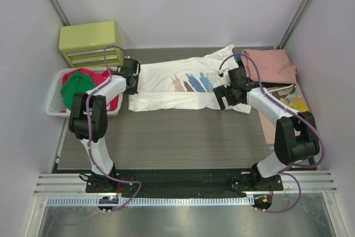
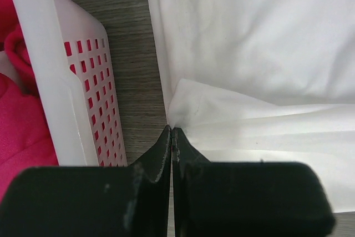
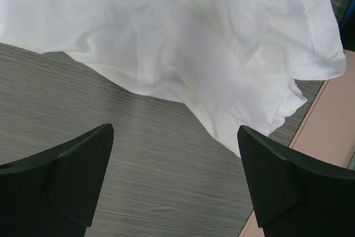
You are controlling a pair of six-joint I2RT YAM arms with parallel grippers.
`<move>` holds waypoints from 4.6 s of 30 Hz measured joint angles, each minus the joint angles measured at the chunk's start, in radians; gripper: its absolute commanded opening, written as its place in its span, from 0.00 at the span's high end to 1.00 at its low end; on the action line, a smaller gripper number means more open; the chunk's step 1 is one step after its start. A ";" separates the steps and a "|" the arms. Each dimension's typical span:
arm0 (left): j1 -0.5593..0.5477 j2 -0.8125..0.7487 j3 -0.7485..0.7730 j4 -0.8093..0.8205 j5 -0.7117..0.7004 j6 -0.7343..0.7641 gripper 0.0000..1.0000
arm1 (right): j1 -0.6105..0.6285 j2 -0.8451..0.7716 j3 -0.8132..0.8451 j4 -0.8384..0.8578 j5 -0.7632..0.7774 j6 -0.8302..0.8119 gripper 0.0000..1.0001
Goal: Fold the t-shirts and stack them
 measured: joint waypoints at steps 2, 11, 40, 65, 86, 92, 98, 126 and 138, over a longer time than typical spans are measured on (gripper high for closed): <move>0.006 0.000 0.002 0.000 0.015 -0.009 1.00 | 0.000 0.000 -0.001 0.000 0.003 0.000 0.02; 0.012 0.000 0.009 -0.006 0.040 -0.021 1.00 | 0.000 0.072 -0.003 0.063 0.084 -0.001 0.99; 0.008 -0.084 -0.119 0.060 0.188 -0.013 0.47 | -0.042 0.300 0.195 0.120 0.097 0.035 0.32; 0.029 -0.228 -0.149 0.103 0.188 0.044 0.45 | -0.061 0.439 0.273 0.241 0.212 0.000 0.15; -0.109 -0.210 -0.300 0.077 0.288 0.106 1.00 | -0.060 0.039 0.018 0.209 0.099 0.048 0.99; -0.159 -0.166 -0.289 0.064 0.290 0.121 1.00 | -0.037 0.025 -0.042 0.180 0.068 0.051 0.99; -0.154 -0.131 -0.249 0.067 0.260 0.126 1.00 | -0.031 0.050 -0.043 0.177 0.066 0.042 0.99; -0.090 -0.639 -0.332 0.222 0.033 0.198 0.48 | 0.006 0.212 0.116 0.169 0.005 0.056 0.07; 0.158 -1.025 -0.443 0.235 -0.130 0.243 0.13 | 0.086 0.318 0.168 0.169 0.023 0.047 0.00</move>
